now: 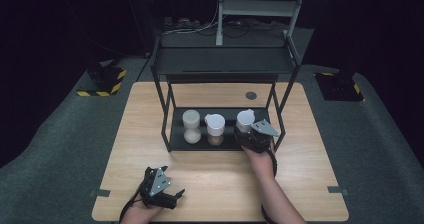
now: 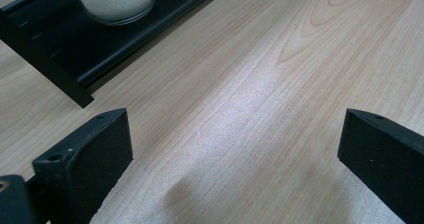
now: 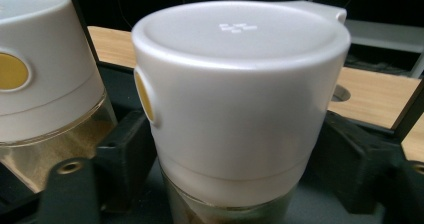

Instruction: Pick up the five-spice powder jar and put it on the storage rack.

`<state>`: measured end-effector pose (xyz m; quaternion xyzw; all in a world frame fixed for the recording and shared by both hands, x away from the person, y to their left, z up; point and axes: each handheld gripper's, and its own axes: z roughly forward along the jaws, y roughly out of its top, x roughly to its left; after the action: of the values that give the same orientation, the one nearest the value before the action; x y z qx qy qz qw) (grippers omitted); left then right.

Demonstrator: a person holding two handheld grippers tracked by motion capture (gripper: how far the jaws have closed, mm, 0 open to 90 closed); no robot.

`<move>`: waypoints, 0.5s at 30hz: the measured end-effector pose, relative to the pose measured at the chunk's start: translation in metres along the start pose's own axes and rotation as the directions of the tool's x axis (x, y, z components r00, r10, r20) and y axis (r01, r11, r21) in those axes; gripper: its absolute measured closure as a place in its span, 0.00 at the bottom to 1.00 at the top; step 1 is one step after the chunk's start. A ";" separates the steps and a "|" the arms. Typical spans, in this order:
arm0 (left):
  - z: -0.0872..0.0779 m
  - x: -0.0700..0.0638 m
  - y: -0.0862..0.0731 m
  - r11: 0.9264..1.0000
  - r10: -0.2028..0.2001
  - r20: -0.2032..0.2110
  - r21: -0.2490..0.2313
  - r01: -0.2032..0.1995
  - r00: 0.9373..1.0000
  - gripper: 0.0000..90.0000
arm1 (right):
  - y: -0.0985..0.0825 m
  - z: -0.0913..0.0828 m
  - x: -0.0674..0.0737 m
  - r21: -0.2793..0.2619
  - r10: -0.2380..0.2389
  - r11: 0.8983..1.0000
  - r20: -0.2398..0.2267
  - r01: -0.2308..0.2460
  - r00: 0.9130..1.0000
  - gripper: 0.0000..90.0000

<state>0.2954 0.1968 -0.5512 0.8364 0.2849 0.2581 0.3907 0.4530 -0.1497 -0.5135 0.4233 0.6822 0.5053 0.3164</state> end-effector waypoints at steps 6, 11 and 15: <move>0.000 0.000 0.000 1.000 0.001 0.000 0.001 -0.001 1.000 0.01 | 0.000 -0.002 0.000 -0.002 0.003 1.000 -0.002 -0.003 1.000 0.21; 0.000 0.000 0.000 1.000 0.001 0.000 0.002 -0.001 1.000 0.01 | 0.001 -0.005 0.001 -0.002 0.000 1.000 -0.005 0.000 1.000 0.20; 0.000 0.000 0.000 1.000 -0.002 0.002 0.002 0.002 1.000 0.01 | 0.001 -0.007 0.000 0.001 0.005 1.000 -0.012 -0.005 1.000 0.18</move>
<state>0.2956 0.1967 -0.5513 0.8367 0.2856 0.2568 0.3903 0.4469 -0.1523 -0.5106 0.4219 0.6834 0.5083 0.3108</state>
